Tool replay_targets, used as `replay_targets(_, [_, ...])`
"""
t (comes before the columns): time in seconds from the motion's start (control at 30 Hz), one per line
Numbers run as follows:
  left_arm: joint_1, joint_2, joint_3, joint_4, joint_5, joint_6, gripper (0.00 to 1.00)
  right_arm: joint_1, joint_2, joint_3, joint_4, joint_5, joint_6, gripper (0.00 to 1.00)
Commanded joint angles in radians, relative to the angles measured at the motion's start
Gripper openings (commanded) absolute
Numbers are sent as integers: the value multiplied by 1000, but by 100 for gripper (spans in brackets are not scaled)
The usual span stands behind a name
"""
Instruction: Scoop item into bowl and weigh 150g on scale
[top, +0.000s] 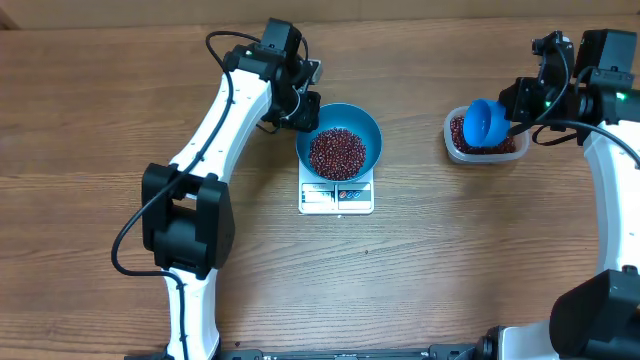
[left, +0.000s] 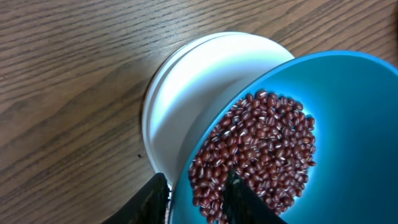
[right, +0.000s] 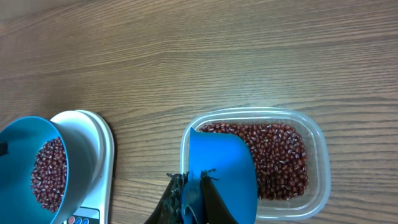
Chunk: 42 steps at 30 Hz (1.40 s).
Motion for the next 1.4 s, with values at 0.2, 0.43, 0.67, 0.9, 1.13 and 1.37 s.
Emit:
replay_targets(0.2, [-1,8,-36,71,-56,8,16,-1,-23,26,6,-8,3,4])
replay_targets(0.43, [0,8,-36,116,-98,4,8,-1,-23,26,5,-8,3,4])
replay_targets(0.67, [0,8,-36,103,-101,8,8,-1,-23,26,5,-8,3,4])
replay_targets(0.9, [0,8,-35,16,-106,31,10,-1,-23,26,2,-8,3,4])
replay_targets(1.13, [0,8,-35,-20,-150,30,9,-1,-23,26,-2,-8,3,4])
replay_targets(1.37, [1,8,-36,-21,-175,29,10,-1,-23,26,-5,-8,3,4])
